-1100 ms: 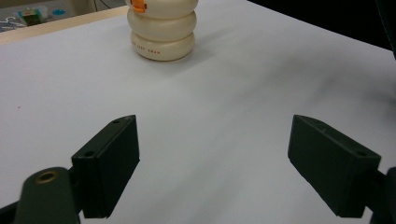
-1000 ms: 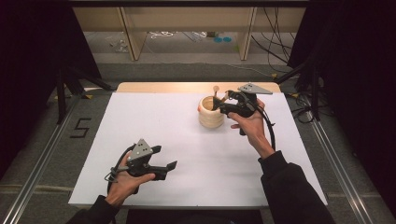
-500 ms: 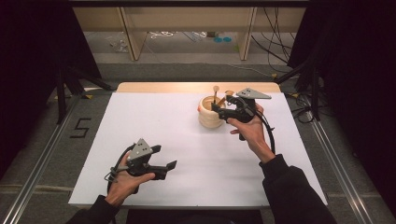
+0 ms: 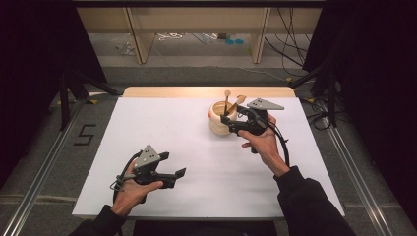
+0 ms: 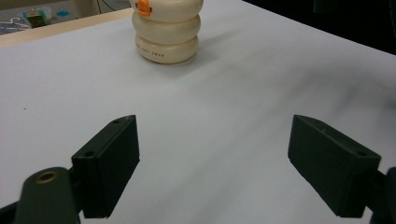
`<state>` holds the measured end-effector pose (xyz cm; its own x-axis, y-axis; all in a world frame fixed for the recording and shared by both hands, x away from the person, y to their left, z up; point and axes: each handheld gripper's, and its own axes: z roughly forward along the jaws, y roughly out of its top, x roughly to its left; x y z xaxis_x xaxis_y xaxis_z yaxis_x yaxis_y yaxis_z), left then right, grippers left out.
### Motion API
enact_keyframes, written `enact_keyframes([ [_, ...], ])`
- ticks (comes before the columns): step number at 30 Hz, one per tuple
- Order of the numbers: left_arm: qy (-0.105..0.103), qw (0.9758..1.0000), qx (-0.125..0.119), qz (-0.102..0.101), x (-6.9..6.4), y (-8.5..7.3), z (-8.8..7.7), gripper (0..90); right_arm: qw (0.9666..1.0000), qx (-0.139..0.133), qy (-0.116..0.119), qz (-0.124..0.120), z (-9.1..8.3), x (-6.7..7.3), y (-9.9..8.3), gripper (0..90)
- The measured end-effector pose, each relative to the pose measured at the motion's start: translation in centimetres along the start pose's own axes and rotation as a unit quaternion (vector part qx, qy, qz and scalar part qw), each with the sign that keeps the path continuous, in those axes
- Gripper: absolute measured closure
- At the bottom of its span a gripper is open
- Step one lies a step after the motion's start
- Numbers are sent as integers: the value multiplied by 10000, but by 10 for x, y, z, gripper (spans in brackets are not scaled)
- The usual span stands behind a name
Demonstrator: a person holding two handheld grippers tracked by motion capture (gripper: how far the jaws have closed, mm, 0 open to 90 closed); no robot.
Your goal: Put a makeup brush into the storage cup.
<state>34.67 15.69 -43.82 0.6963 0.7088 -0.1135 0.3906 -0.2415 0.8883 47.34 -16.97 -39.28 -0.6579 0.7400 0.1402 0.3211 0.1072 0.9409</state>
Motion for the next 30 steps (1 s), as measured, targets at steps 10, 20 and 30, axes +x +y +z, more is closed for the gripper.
enact_keyframes([
  [10, 23, 10000, -20, -21, 1, 0, 0, 165, 9998, 105, 140, 3, -4, 8, -8, 202],
  [20, 42, 10000, -23, 2, 2, 0, -2, 165, 9997, 102, 200, 7, -10, 12, -15, 196],
  [30, 36, 10000, -36, 0, 1, 0, -2, 165, 9998, 75, 172, -83, -14, 16, -22, 191],
])
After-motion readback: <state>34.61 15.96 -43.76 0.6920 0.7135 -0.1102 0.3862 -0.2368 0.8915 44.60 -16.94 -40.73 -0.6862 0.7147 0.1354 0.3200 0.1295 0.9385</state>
